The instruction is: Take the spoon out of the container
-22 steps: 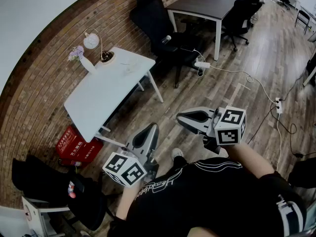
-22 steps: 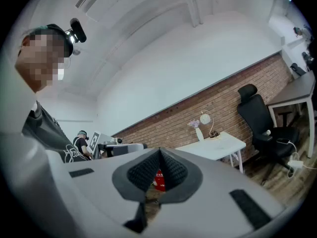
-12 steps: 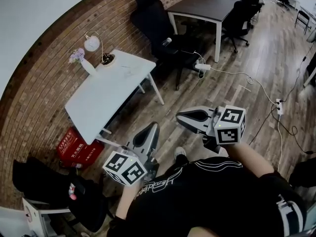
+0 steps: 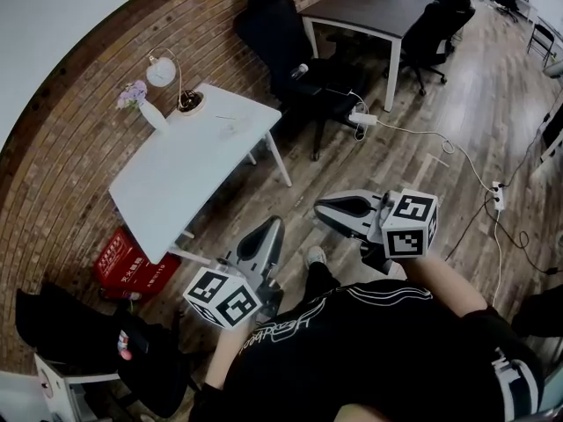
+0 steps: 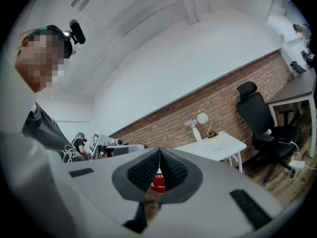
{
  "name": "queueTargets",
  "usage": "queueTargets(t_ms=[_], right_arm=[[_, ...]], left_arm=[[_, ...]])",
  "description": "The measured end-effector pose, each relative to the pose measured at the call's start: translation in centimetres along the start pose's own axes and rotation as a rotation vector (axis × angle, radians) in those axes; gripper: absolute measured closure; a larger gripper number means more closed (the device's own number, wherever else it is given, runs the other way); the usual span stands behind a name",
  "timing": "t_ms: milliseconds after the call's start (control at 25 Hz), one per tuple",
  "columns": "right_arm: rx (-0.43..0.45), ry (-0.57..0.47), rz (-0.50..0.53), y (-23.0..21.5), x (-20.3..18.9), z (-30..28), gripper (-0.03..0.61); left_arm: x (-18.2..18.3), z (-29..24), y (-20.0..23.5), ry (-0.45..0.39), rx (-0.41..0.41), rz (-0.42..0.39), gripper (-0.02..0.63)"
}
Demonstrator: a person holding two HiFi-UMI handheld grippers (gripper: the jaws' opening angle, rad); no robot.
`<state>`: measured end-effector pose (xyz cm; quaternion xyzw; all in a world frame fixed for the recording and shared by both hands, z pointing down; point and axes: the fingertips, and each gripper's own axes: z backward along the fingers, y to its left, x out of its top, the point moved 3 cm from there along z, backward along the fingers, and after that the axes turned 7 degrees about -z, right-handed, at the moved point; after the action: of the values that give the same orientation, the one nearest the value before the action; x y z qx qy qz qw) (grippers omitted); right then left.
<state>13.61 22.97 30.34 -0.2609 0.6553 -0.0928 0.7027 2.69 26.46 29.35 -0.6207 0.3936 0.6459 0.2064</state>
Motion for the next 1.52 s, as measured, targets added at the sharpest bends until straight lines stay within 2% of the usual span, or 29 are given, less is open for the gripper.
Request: queueTargets(t_ms=[200,440,680,920,1320,1440,1520], right_arm=[[-0.004,0.014,-0.028,-3.9,1.3,-4.2,0.581],[-0.024,0.031,-0.06,-10.4,4.5,-9.8,0.581],[-0.054,0.046,-0.084,-17.8,9.1,-16.0,0.581],[-0.065,0.06,-0.11,-24.0,11.5,-21.2,0.581],[-0.042,0.073,-0.132,-28.2,12.0,-24.9,0.581],[-0.035,0.082,-0.14,-29.5,12.2,-25.5,0.581],[-0.029,0.089,-0.149,-30.5,12.4,-26.1,0.581]], left_arm=[[0.8,-1.5,5.7,0.0,0.014,0.03,0.606],[2.9,-5.4,14.3,-0.002,0.019,0.069,0.606],[6.1,-10.4,23.3,-0.004,0.002,0.071,0.606],[7.7,-14.0,31.1,-0.008,0.007,0.078,0.606],[6.5,-15.5,38.3,0.034,0.135,0.093,0.601],[5.8,-15.9,39.9,0.045,0.172,0.117,0.553],[5.5,-16.2,41.0,0.055,0.194,0.123,0.549]])
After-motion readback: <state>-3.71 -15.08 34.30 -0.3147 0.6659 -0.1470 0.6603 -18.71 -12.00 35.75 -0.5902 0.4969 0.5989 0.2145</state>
